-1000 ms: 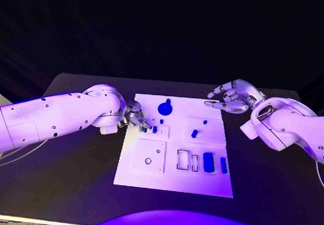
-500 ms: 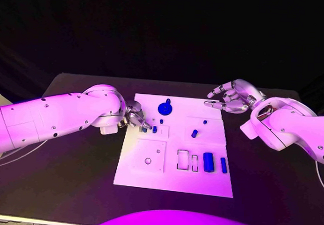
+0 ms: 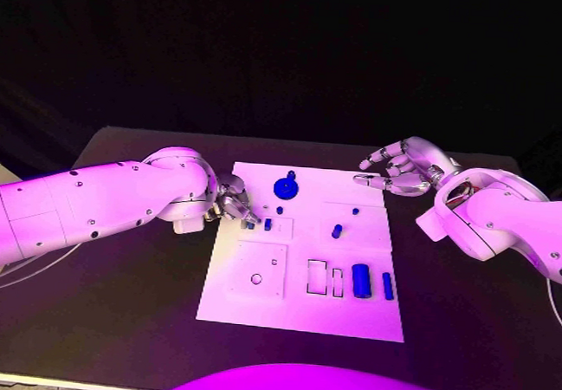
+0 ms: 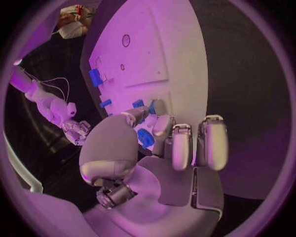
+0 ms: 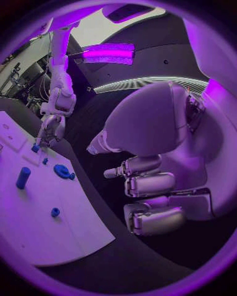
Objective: Assemble the parts on the task board
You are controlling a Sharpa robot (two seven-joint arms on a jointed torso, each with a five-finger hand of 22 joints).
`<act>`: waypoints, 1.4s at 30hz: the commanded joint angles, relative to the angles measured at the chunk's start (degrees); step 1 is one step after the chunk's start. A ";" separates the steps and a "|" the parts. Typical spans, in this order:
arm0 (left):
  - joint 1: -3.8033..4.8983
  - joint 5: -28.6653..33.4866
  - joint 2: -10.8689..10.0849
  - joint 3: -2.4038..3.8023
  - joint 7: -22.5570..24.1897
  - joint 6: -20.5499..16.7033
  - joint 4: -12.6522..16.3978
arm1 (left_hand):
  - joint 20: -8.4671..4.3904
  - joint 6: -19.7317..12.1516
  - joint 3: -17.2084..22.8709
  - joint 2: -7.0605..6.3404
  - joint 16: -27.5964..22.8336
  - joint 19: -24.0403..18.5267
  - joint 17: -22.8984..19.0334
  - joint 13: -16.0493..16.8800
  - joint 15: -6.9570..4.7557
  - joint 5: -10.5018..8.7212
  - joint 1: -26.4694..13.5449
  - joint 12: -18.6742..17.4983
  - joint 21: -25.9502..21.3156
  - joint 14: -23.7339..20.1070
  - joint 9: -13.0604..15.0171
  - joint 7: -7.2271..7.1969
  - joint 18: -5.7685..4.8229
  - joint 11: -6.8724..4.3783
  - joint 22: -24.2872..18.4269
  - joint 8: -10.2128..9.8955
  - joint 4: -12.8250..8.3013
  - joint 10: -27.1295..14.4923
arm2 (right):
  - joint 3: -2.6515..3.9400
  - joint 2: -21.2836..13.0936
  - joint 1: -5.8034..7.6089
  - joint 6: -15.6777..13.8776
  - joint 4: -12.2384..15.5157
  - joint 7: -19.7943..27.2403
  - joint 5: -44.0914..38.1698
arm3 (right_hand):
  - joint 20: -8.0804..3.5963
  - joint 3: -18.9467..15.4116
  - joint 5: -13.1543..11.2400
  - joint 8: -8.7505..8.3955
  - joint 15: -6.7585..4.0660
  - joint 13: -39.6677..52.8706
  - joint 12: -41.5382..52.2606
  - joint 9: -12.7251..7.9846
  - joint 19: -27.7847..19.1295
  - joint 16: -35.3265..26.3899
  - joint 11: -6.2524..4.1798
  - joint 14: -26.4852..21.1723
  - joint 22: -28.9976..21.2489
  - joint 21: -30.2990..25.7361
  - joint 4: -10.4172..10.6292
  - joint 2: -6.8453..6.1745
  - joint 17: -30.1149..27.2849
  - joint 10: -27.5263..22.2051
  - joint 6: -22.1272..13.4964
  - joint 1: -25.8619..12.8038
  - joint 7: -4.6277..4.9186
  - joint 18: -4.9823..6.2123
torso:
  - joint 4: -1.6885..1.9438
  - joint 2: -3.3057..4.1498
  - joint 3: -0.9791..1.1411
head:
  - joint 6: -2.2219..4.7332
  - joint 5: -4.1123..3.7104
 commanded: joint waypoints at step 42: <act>0.03 8.38 -3.22 3.29 17.93 -16.95 3.46 | 5.00 -15.72 -7.45 -1.80 -22.98 -24.31 -16.05 -26.47 5.93 -1.12 13.99 -19.81 -30.62 -11.81 -4.57 8.22 6.57 7.09 -34.91 -6.03 4.91 -26.38 | 0.00 -0.03 -0.10 0.20 -0.39 0.57 -0.47 | -0.31 -0.15 -0.23 0.41 -0.38 7.59 -0.43 -0.09 5.55 -0.35 -0.26 4.17 14.74 -0.70 0.10 0.67 7.40 -0.18 -0.40 -0.36 -0.17 -0.60 | 0.02 -0.02 0.00 | 0.50 -0.74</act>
